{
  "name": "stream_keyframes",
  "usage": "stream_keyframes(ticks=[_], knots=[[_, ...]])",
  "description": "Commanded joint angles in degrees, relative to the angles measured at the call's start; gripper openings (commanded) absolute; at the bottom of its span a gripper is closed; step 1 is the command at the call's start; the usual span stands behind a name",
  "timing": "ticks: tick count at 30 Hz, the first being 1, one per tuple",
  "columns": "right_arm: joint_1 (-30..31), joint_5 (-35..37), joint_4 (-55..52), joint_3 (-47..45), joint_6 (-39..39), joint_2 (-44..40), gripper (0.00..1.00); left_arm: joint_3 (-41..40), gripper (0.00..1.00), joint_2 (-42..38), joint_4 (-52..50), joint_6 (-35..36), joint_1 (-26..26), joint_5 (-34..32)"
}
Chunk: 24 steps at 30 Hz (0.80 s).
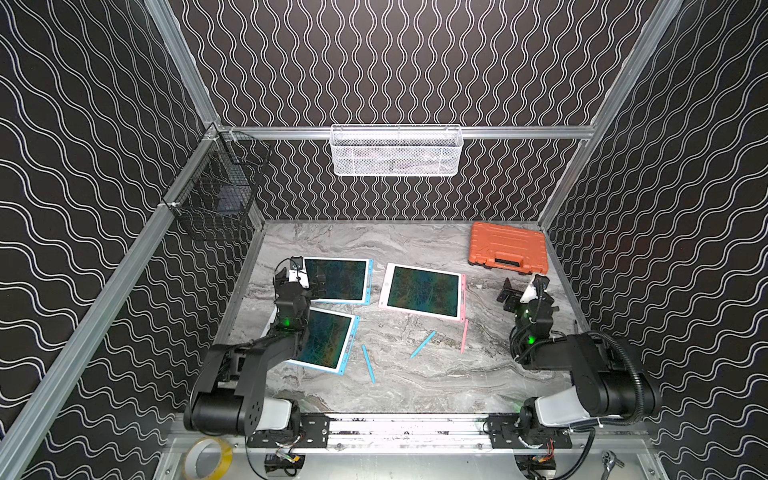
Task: Place the stylus back onto the writing tablet
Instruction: Move the writing tablet to the center of the board.
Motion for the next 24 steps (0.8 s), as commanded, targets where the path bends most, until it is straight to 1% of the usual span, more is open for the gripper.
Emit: stream_keyframes(ticks=[1,3,5,7,8,12,13,16,18,21,23,24], knots=[[0.23,0.57,-6.02,1.93,-0.53,-3.55,1.0,1.13,0.99,-2.52,-7.07,-0.46,0.07,1.06],[0.85,0.63,-10.65,3.56,-0.99,-5.65,1.0,2.05,0.99,-3.61,-9.44,-0.47,0.07,1.06],[1.66,2.68,-15.14,5.13,-0.39,-7.49,1.0,3.61,0.99,-5.45,-13.61,-0.9,0.07,0.81],[2.61,5.92,-22.21,7.8,1.43,-9.58,1.0,5.79,0.99,-8.46,-19.69,-2.72,0.07,1.41],[2.96,7.74,-26.32,9.46,3.71,-10.46,1.0,7.21,0.99,-9.63,-23.77,-3.6,0.07,1.65],[4.31,12.77,-50.35,20.03,16.9,-12.27,1.0,13.26,0.99,-14.04,-39.5,-10.43,0.07,5.14],[4.35,12.08,-56.7,23.06,20.04,-12.24,1.0,15.02,0.99,-15.06,-44.5,-12.79,0.07,5.98],[4.9,5.44,-73.1,32.19,23.3,-10.66,1.0,19.6,0.99,-16.35,-56.17,-18.9,0.34,6.98],[6.7,3.71,-81.35,36.35,25.34,-9.53,1.0,21.31,0.99,-16.34,-61.28,-22.56,1.94,10.54],[9.63,-2.97,-86.68,38.83,27.16,-9.48,1.0,22.99,0.99,-15.53,-66.68,-26.98,5.39,16.43],[13.29,-5.37,-89.19,40.25,28.08,-9.64,1.0,25.49,0.99,-12.6,-72.0,-27.19,8.98,20.15],[15.5,-5.94,-91.38,41.47,29.31,-9.48,1.0,26.9,0.99,-10.39,-74.35,-26.95,11.17,23.02]])
